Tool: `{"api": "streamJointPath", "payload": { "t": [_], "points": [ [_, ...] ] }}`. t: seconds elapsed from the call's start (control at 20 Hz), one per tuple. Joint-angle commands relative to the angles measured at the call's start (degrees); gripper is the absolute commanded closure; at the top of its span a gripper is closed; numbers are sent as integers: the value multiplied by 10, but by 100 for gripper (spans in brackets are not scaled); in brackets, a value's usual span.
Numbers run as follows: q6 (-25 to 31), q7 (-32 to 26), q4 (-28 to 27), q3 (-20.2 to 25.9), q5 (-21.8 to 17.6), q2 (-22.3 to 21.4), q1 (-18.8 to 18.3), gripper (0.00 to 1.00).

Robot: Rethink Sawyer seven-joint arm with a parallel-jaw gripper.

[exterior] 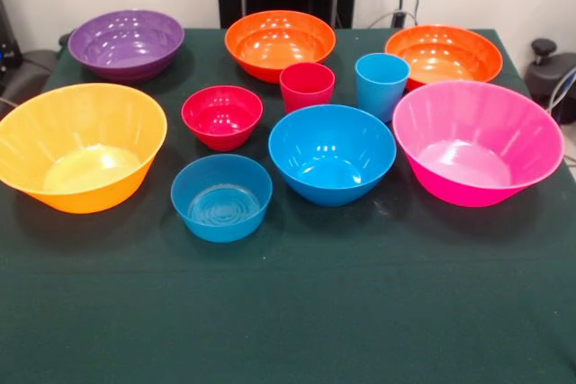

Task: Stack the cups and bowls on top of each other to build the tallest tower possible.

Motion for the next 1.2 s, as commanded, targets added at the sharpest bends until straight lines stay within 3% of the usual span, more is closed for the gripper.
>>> {"api": "streamJointPath", "payload": {
  "t": [0.05, 0.3, 1.2],
  "points": [
    [-54, 110, -12, 4, -6, 80, 3, 0],
    [-59, 112, 0, 4, -7, 70, 6, 0],
    [-198, 118, -19, -5, -38, 202, -6, 0]
  ]
}}
